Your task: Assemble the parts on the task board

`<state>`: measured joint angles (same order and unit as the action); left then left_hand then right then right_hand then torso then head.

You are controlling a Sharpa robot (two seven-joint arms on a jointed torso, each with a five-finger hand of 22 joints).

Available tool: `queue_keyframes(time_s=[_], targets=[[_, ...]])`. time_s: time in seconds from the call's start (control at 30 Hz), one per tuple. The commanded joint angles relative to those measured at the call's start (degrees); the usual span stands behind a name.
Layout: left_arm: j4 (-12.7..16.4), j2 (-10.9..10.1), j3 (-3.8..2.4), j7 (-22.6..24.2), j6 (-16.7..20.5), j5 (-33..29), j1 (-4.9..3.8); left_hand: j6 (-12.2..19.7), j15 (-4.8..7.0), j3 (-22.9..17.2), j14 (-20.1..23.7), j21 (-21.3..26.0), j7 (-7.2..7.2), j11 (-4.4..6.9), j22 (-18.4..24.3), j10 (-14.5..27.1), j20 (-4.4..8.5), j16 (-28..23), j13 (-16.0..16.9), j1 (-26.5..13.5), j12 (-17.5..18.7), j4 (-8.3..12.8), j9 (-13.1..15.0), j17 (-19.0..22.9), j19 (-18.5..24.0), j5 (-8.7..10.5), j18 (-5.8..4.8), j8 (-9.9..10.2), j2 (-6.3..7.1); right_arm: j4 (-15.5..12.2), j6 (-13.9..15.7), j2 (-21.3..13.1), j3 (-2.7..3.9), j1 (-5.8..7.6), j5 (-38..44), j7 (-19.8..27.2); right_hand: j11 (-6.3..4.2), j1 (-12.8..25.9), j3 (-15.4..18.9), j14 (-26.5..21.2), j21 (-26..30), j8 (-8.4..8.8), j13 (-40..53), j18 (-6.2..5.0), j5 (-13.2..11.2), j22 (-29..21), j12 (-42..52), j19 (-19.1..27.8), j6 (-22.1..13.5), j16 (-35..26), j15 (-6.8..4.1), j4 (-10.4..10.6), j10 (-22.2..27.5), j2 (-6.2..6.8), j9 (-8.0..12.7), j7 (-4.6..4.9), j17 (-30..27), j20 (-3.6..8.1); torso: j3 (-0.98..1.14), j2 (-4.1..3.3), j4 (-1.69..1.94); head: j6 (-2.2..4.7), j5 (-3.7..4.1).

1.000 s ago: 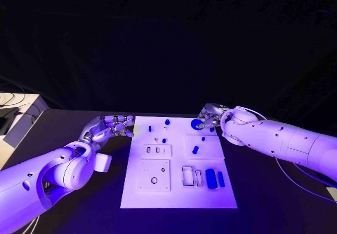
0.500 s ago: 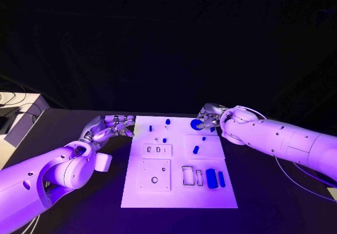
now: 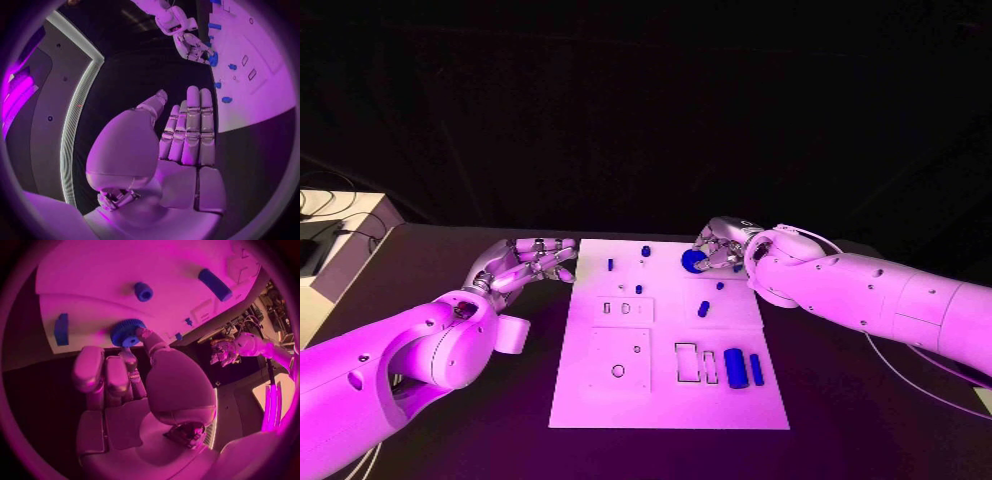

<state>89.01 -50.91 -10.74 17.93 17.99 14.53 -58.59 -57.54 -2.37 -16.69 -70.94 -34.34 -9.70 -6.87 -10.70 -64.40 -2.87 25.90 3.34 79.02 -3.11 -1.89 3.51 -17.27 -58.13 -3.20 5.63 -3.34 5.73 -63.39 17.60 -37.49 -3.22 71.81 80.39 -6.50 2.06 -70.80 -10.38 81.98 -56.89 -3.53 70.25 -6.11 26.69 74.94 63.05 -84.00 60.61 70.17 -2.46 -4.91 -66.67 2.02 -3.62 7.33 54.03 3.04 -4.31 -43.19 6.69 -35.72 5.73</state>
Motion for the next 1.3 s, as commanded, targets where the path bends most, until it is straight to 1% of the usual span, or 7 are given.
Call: queue_keyframes(time_s=[0.03,0.3,0.47,0.7,0.9,1.0,1.3], targets=[[0.2,0.0,-0.04,0.3,-0.6,0.2,0.07,0.4,0.04,-0.1,0.3,-0.1,-0.05,-0.06,0.0,0.3,-0.03,0.3,0.0,0.1,-0.2,0.0,0.0,0.0,0.3,0.11,0.46,-0.1,0.23,-2.6,4.5,-0.6,0.05,0.12,6.1,-1.7,-0.44,0.1,0.1,0.4,-0.3,-0.22,0.0,-0.28,-0.3,7.6,0.1,-3.6,0.9,0.3,-0.21,-0.4,-0.9,0.54,-0.2,0.46,0.2,0.33,-0.02,0.05,-0.03,0.21,0.14],[0.3,0.0,-0.04,0.3,-0.6,0.2,0.14,0.3,0.0,0.0,0.3,-0.3,-0.05,-0.07,-0.1,0.3,-0.09,0.4,0.0,-0.2,-0.2,-0.1,0.0,0.0,0.4,0.12,0.46,-0.1,0.23,-9.3,7.9,-1.1,0.09,0.23,11.4,-4.2,-0.52,-0.6,-0.3,0.4,-0.8,-0.21,0.0,-0.21,-0.7,7.6,-0.3,-3.5,1.2,0.3,-0.25,-0.7,-1.0,0.84,-0.2,0.39,0.6,0.36,-0.06,0.04,0.09,0.59,-0.17],[0.5,-0.1,-0.04,0.4,-0.6,0.2,0.21,0.3,0.01,0.0,0.3,-0.3,-0.03,-0.06,0.0,0.3,-0.11,0.4,0.0,-0.3,-0.2,-0.1,0.0,0.0,0.4,0.13,0.46,-0.1,0.25,-11.0,9.2,0.3,0.04,0.12,13.7,-5.3,-0.5,-0.6,-0.2,0.4,-0.9,-0.22,-0.1,-0.19,-1.2,7.6,-0.5,-3.5,1.2,0.2,-0.23,-0.8,-1.0,0.99,-0.2,0.39,0.6,0.35,-0.1,-0.02,0.01,0.67,-0.16],[0.8,-0.1,-0.05,0.4,-0.6,0.2,0.23,0.3,0.01,0.0,0.3,-0.3,-0.03,-0.06,0.0,0.3,-0.11,0.4,0.0,-0.3,-0.2,-0.1,0.0,0.0,0.4,0.13,0.46,-0.1,0.25,-9.5,9.8,2.9,-0.06,-0.21,15.2,-5.8,-0.47,-0.6,-0.2,0.4,-1.0,-0.2,-0.2,-0.17,-1.4,7.6,-0.8,-3.4,1.0,0.1,-0.22,-0.7,-0.9,1.15,-0.2,0.45,0.7,0.35,-0.27,-0.03,0.27,0.51,-0.12],[0.7,0.1,-0.05,0.4,-0.7,0.2,0.24,0.3,0.01,0.0,0.3,-0.3,-0.03,-0.06,0.0,0.3,-0.11,0.4,0.0,-0.3,-0.2,-0.1,0.0,0.0,0.4,0.13,0.46,-0.1,0.25,-7.6,10.4,4.8,-0.12,-0.86,15.8,-5.8,-0.48,-0.7,-0.2,0.4,-1.0,-0.22,-0.2,-0.18,-1.5,7.6,-0.9,-3.4,1.0,0.1,-0.23,-0.6,-0.9,1.18,-0.2,0.44,0.8,0.35,-0.2,-0.05,0.46,0.52,-0.32],[0.7,0.1,-0.05,0.4,-0.7,0.2,0.24,0.3,0.01,0.2,0.3,-0.3,-0.04,-0.05,0.1,0.3,-0.15,0.4,0.0,-0.2,-0.2,-0.1,0.0,0.0,0.4,0.12,0.52,-0.2,0.19,-6.9,10.5,5.6,-0.13,-1.09,16.1,-5.8,-0.48,-0.8,-0.2,0.4,-1.1,-0.21,-0.2,-0.16,-1.5,7.6,-0.9,-3.4,1.0,0.1,-0.23,-0.6,-0.9,1.17,-0.2,0.45,0.8,0.35,-0.41,-0.06,0.68,0.61,-0.21],[0.6,0.2,-0.05,0.4,-0.8,0.2,0.24,0.3,0.01,0.2,0.3,-0.3,-0.04,-0.05,0.1,0.3,-0.15,0.4,0.0,-0.2,-0.2,-0.1,0.0,0.0,0.4,0.12,0.52,-0.2,0.19,-4.6,10.5,7.4,-0.13,-1.43,16.7,-5.8,-0.48,-0.8,-0.2,0.4,-1.1,-0.2,-0.2,-0.17,-1.5,7.6,-0.9,-3.4,1.0,0.1,-0.23,-0.6,-0.9,1.17,-0.2,0.45,0.8,0.35,-0.62,-0.16,0.96,0.34,-0.1]])
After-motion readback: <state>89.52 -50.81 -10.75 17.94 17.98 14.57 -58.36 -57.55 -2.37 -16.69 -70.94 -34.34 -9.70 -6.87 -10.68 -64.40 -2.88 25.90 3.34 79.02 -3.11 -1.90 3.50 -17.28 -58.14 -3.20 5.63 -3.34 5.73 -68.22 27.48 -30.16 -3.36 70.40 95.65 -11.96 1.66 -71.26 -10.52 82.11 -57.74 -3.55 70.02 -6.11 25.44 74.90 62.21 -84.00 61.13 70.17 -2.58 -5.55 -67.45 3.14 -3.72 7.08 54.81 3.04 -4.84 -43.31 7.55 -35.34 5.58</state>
